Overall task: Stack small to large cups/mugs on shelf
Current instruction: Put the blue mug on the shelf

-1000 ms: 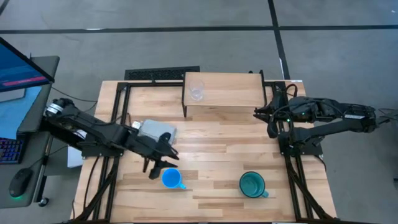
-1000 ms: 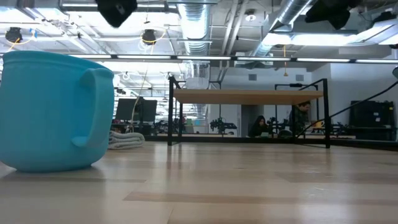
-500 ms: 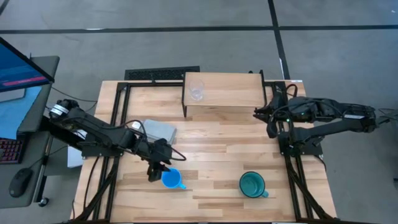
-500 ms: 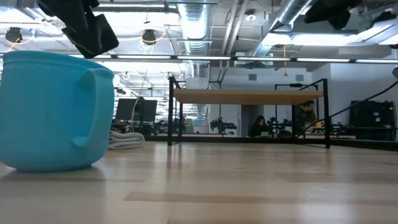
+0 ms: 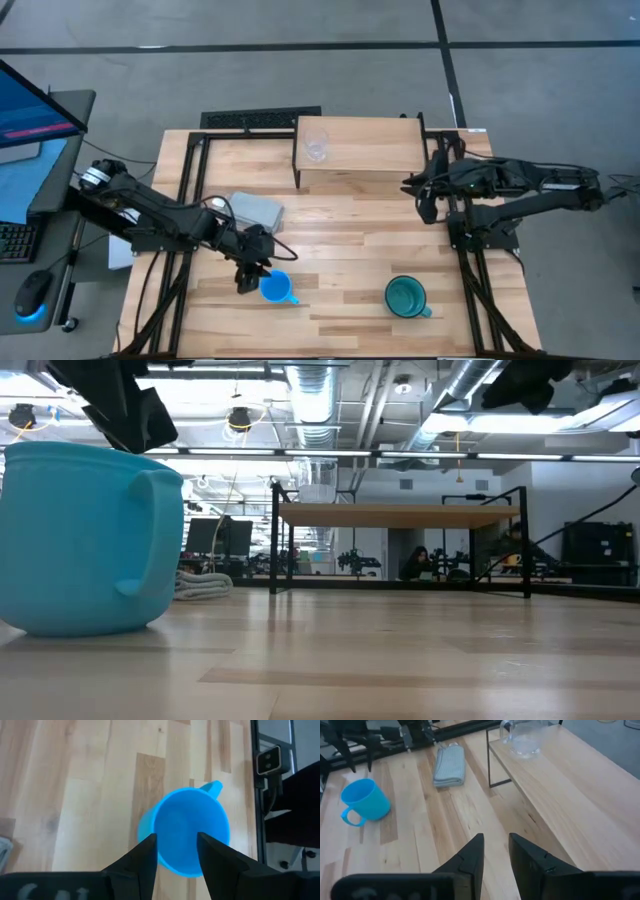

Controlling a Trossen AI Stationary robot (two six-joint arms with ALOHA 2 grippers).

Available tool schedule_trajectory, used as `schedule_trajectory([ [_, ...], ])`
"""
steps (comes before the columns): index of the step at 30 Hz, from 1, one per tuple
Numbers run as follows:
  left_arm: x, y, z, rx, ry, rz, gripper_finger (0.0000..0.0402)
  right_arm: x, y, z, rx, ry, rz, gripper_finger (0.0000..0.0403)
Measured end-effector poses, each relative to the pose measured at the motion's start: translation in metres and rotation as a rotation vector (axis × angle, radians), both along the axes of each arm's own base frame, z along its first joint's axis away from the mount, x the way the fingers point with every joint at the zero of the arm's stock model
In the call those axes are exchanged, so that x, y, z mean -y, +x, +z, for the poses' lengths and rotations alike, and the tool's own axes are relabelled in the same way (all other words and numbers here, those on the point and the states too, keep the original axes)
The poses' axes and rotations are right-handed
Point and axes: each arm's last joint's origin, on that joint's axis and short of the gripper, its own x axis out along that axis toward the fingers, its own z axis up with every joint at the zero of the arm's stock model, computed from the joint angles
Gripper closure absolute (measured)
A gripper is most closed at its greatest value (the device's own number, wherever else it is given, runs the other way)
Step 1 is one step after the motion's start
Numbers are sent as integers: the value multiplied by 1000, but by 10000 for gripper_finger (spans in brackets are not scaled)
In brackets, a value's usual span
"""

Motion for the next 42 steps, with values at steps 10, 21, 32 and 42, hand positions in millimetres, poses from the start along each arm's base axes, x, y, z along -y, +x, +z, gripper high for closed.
schedule_trajectory([
  [10,4,3,-5,-2,25,11,276,0,4,-2,-17,-2,1,290],
  [21,14,21,-42,-141,9,-44,276,0,4,-2,-13,-3,1,290],
  [32,15,24,-37,-100,-23,-36,276,0,4,-2,-12,-3,1,290],
  [42,18,31,-23,-32,-38,-59,276,0,4,-2,-13,-3,1,290],
])
